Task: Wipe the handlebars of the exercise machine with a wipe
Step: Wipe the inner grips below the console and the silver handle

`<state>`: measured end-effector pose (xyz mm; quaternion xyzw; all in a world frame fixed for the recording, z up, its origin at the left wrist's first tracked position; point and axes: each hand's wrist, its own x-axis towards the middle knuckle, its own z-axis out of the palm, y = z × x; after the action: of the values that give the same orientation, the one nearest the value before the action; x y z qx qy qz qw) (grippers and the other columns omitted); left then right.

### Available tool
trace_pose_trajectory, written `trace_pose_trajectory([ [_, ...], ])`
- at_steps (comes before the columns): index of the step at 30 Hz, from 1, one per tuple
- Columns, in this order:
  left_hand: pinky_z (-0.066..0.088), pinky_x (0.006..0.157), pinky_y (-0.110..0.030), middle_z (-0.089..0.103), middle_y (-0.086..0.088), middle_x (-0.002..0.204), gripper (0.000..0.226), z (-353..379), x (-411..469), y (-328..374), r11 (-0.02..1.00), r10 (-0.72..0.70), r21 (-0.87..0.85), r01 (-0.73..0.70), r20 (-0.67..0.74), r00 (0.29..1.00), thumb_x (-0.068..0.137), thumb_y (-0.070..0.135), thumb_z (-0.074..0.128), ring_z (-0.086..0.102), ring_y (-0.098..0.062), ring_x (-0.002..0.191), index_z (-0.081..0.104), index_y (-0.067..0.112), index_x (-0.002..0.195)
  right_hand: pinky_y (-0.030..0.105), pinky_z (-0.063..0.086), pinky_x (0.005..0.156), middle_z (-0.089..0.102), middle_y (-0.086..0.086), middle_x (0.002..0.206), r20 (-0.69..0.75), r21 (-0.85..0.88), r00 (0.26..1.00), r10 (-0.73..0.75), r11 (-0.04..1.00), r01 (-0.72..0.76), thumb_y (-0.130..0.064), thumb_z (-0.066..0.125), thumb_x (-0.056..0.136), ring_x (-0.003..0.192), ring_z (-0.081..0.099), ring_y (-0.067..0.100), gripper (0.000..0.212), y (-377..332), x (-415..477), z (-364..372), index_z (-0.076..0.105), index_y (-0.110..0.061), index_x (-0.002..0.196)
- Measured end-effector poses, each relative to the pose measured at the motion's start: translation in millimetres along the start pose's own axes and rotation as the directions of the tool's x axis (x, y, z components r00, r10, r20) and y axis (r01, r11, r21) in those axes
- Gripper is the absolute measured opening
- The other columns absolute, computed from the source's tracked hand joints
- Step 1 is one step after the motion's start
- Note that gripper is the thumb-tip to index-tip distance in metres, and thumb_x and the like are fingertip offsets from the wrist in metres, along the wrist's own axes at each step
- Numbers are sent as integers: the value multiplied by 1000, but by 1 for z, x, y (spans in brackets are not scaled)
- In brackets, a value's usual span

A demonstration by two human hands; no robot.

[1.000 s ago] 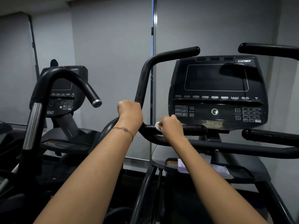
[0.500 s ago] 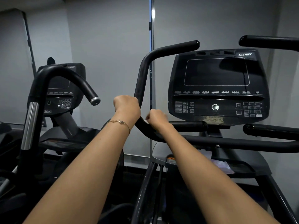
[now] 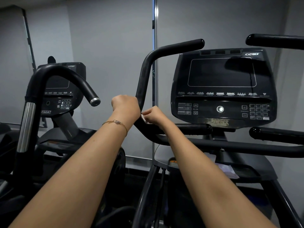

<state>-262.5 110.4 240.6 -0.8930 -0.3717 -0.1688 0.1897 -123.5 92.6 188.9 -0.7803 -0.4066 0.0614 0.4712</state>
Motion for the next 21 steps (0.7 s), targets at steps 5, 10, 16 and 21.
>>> trace_pose_trajectory([
  [5, 17, 43, -25, 35, 2, 62, 31, 0, 0, 4, 999, -13, 46, 13, 4, 1000, 92, 17, 54, 27, -12, 49, 36, 15, 67, 20, 50, 67, 66, 11, 91, -55, -121, 995, -83, 990, 76, -8, 61, 87, 74, 59, 12, 21, 3, -5, -26, 69, -2, 105],
  [10, 18, 44, -25, 36, 1, 63, 23, 0, -6, 9, 1000, -12, 27, 13, -15, 1000, 89, 7, 48, 29, -13, 51, 39, 14, 70, 39, 50, 89, 68, 14, 105, 25, -460, 990, -141, 877, 136, -7, 49, 90, 98, 62, 29, 25, 9, -2, -1, 69, -6, 104],
  [16, 20, 44, -24, 37, 1, 63, 27, 3, -7, 11, 999, -15, 37, 16, -16, 1000, 88, 5, 46, 31, -13, 51, 36, 13, 65, 36, 48, 83, 65, 13, 107, 139, -736, 990, -4, 669, 105, -17, 57, 90, 95, 60, 28, 23, -12, 3, -32, 65, -1, 105],
  [21, 21, 44, -24, 37, 1, 63, 24, 5, -7, 12, 999, -7, 53, 9, -29, 1000, 88, 5, 48, 32, -13, 51, 39, 14, 67, 42, 51, 90, 69, 16, 103, 110, -639, 991, -81, 757, 133, -20, 58, 89, 97, 63, 31, 26, 2, -2, -15, 69, 0, 102],
])
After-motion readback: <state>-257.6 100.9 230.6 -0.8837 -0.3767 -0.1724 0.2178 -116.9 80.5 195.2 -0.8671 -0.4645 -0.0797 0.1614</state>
